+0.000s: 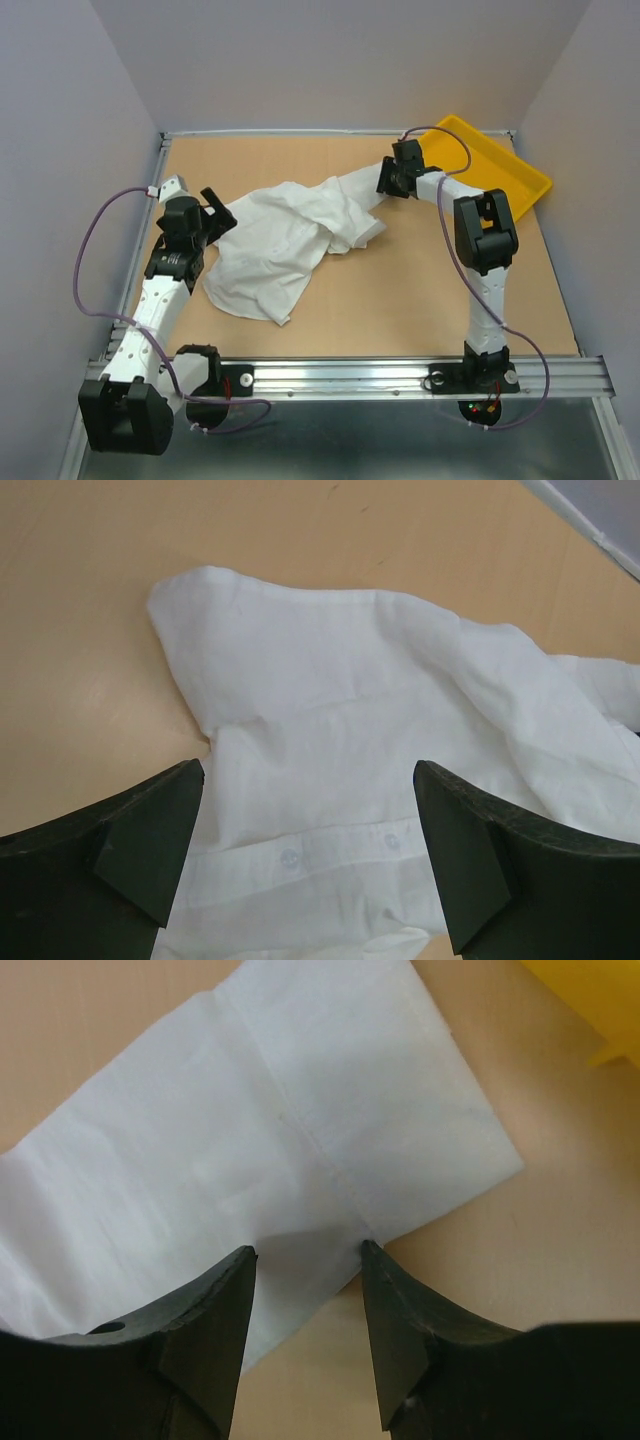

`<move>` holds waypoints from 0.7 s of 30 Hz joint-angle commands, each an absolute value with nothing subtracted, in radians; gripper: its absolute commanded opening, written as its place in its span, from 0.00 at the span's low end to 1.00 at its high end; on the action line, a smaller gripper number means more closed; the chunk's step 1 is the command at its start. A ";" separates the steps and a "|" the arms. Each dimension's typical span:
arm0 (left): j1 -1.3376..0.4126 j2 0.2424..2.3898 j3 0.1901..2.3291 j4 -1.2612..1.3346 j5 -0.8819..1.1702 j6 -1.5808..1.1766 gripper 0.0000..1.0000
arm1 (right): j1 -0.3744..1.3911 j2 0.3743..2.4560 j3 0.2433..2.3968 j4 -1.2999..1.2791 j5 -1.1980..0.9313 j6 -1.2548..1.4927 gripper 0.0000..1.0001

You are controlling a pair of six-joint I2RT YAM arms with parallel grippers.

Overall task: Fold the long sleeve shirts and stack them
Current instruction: Flatten the shirt out

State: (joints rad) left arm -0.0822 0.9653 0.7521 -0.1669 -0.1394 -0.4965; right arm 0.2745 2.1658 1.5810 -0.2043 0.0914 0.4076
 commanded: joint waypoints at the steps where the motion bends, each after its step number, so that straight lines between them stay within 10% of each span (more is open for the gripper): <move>1: -0.066 0.934 0.732 -0.156 -0.138 -0.472 0.99 | 0.275 2.264 1.706 -0.158 0.012 0.364 0.53; 9: -0.049 0.956 0.733 -0.149 -0.141 -0.476 0.99 | 0.275 2.258 1.884 -0.160 -0.222 0.301 0.66; 12: -0.032 0.965 0.735 -0.140 -0.124 -0.488 0.99 | 0.276 2.140 1.810 -0.160 -0.345 0.290 0.96; 21: 0.037 1.066 0.785 -0.146 -0.103 -0.515 0.99 | 0.313 1.861 1.507 -0.160 -0.647 0.316 0.99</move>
